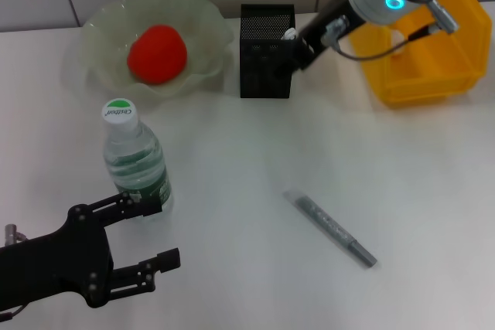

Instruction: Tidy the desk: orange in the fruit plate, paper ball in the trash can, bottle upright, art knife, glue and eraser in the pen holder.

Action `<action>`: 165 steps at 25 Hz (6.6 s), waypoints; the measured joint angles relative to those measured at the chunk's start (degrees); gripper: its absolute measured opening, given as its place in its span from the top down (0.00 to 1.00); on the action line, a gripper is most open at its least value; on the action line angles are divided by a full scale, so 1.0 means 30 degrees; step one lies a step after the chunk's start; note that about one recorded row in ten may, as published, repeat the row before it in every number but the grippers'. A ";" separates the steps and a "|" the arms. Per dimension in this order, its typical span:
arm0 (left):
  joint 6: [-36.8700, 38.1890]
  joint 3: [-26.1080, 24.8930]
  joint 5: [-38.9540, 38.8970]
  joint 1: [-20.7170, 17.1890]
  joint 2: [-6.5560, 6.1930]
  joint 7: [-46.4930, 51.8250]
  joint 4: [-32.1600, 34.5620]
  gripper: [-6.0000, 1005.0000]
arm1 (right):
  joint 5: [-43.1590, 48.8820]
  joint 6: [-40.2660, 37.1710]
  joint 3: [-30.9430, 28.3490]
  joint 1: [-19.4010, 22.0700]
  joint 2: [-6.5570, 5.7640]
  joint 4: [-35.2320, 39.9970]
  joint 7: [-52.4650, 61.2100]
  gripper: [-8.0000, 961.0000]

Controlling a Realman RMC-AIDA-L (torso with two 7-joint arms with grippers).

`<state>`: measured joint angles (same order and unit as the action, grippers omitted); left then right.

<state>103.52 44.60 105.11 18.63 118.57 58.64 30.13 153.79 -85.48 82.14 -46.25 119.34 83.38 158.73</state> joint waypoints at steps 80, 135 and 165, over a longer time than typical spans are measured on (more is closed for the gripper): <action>0.0188 0.0045 0.0089 -0.0385 -0.0061 -0.0770 0.0383 0.23 | -0.2965 0.1066 0.5593 -0.2106 0.0182 -0.9864 0.3546 0.62; 0.0213 -0.0163 -0.0008 -0.0812 0.0029 -0.0474 0.0121 0.23 | -0.2735 1.2752 0.1087 0.4582 0.0006 0.1355 -0.1844 0.86; 0.0269 -0.0160 -0.0166 -0.0881 0.0028 0.0255 0.0122 0.23 | -0.2894 2.6298 0.6879 0.3350 0.0060 -0.7960 -0.2095 0.83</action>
<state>104.33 44.12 104.62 15.98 118.65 59.41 30.50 145.11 -6.59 102.77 -36.20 119.52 59.50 152.44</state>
